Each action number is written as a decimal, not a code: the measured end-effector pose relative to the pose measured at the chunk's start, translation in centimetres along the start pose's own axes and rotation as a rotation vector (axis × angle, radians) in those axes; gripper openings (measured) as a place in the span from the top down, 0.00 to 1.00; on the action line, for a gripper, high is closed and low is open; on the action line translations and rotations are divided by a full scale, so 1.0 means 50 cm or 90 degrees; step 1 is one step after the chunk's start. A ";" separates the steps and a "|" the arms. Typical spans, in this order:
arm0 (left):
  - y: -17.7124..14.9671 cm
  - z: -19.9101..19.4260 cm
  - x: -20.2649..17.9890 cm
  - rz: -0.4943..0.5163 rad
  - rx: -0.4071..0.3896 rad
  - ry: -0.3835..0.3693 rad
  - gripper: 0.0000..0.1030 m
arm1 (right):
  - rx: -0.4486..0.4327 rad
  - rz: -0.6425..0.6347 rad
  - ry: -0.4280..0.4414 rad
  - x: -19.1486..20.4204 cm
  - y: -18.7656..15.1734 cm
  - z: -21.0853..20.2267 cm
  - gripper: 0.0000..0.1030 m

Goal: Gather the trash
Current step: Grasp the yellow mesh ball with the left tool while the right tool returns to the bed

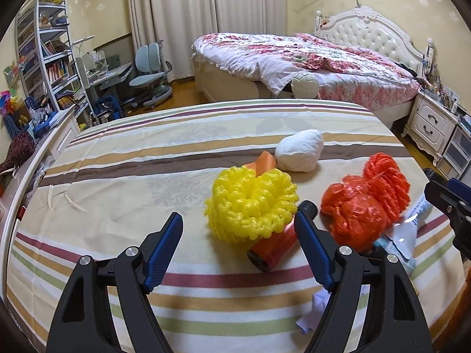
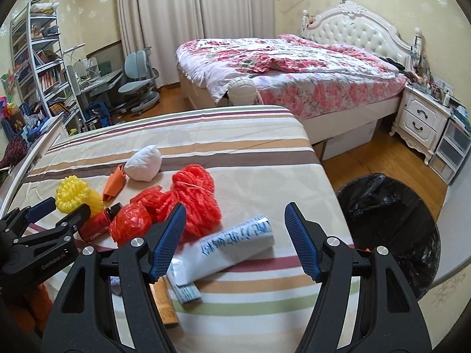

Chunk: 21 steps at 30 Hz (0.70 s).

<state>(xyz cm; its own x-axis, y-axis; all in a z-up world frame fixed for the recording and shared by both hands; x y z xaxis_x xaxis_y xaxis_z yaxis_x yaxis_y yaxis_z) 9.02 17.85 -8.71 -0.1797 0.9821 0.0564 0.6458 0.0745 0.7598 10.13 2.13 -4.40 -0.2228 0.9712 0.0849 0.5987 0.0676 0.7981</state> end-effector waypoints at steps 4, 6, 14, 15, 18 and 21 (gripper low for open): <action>0.003 0.021 0.014 -0.009 0.012 -0.006 0.27 | 0.009 -0.010 0.009 0.021 0.008 0.021 0.34; 0.005 0.027 0.020 -0.015 0.016 -0.012 0.27 | 0.013 -0.012 0.014 0.030 0.010 0.030 0.34; 0.007 0.038 0.030 -0.006 0.019 -0.026 0.55 | 0.033 -0.023 0.022 0.059 0.009 0.065 0.34; 0.006 0.039 0.032 -0.006 0.019 -0.027 0.56 | 0.035 -0.023 0.022 0.061 0.009 0.068 0.34; 0.007 0.040 0.036 -0.004 0.016 -0.029 0.58 | 0.046 -0.026 0.022 0.068 0.007 0.076 0.34; 0.007 0.039 0.042 -0.006 0.012 -0.031 0.59 | 0.053 -0.030 0.025 0.074 0.003 0.083 0.34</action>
<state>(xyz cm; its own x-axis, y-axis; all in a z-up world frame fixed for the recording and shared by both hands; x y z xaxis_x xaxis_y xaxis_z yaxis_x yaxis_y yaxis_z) 10.30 20.26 -9.59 -0.1497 0.9886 0.0180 0.6580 0.0860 0.7481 12.57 6.70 -6.45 -0.2811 0.9568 0.0739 0.6487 0.1327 0.7494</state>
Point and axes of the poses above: each gripper's, at about its wrist camera, not at the fingertips, and z roughly the way its jaws point, x to its left, y to its top, the point moved 7 cm from there along z, roughly the way its jaws point, and after that the axes turned 4 degrees about -x, right-handed, at the moved point
